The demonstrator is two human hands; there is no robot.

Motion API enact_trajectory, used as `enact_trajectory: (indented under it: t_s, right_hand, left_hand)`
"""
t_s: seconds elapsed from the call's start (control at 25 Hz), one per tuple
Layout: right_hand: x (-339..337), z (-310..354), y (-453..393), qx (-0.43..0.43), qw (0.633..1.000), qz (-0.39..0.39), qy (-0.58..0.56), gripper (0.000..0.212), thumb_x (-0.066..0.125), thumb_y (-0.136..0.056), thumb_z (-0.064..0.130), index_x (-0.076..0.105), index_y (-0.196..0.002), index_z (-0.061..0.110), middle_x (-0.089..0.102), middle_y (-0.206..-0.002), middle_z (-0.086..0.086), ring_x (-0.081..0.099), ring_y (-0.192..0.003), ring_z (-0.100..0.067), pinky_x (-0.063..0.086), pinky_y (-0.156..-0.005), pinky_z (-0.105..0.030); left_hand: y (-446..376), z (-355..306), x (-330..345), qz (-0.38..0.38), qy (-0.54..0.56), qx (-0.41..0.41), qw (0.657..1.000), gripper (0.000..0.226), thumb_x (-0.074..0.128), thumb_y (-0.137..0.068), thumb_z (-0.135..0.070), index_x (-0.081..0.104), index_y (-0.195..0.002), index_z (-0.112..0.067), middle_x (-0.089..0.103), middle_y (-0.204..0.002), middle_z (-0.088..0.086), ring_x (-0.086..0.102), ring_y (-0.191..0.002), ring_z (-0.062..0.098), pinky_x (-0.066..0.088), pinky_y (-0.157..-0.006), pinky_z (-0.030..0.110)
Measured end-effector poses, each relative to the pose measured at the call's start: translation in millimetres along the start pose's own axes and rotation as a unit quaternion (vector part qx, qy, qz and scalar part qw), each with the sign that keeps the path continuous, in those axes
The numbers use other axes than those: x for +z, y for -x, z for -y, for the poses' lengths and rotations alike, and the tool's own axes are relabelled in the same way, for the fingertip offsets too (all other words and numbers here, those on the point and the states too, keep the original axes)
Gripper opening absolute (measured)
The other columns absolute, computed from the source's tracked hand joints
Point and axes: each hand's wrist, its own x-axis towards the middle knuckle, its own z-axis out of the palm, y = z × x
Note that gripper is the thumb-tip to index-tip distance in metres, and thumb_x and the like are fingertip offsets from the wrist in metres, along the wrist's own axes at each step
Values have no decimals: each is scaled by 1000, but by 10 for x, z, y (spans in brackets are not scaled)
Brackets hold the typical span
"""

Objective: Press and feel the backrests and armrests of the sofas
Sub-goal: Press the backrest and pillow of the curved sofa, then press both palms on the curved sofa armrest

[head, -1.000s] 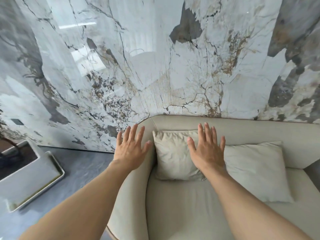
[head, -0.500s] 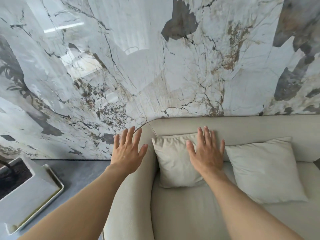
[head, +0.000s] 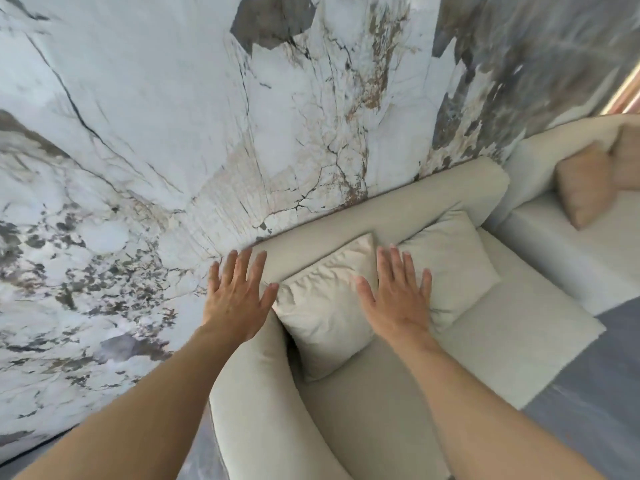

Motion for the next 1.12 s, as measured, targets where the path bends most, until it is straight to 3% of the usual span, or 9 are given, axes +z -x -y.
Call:
enact_trajectory:
  t_s: [0.08,0.28,0.48,0.64,0.92,1.12]
  right_hand:
    - [-79,94,133,41,999,-13,9,75,6,-88,63,0,-152,25,-3,-163,3,-9,-147,-17,-17,-111,-46]
    - [-220,121,447,136,990,-39,7,74,3,-88,64,-6,-151,28,-11,-161,7,-19,-145,-14,-23,-109,-43]
    - [-220,242,1016,237,971,-39,13,74,-3,-86,66,-17,-149,30,-20,-159,10,-26,-142,-12,-26,-109,-43]
    - [-304,526,1514,295,954,-42,15,76,-6,-83,66,-15,-149,29,-19,-160,9,-24,-143,-13,-25,-110,-45]
    - [-339,1213,2325,337,938,-74,26,79,-11,-81,69,-12,-150,29,-14,-161,8,-19,-145,-14,-28,-107,-43]
    - [-273,1766,2526,348,935,-69,24,77,-10,-82,68,-16,-149,29,-15,-161,8,-19,-145,-14,-26,-108,-45]
  left_hand:
    - [-133,61,-32,-9,14,44,999,67,17,-92,-56,14,-151,-23,15,-160,4,6,-147,27,1,-118,49]
    - [-351,-95,-27,-9,20,151,988,76,-2,-86,-61,11,-151,-24,13,-160,4,7,-147,26,-1,-118,48]
    - [-346,-234,-71,-16,42,253,966,66,16,-93,-54,16,-151,-23,17,-159,6,10,-146,27,4,-117,50]
    - [-111,-104,-146,-8,39,312,949,64,17,-95,-52,14,-151,-22,15,-159,6,9,-145,27,4,-117,50]
    - [516,362,-455,-11,50,375,926,63,20,-95,-51,16,-151,-22,15,-160,5,10,-145,27,4,-116,49]
    - [667,923,-564,10,30,391,920,64,17,-95,-53,5,-152,-26,4,-162,2,0,-147,24,-3,-117,47]
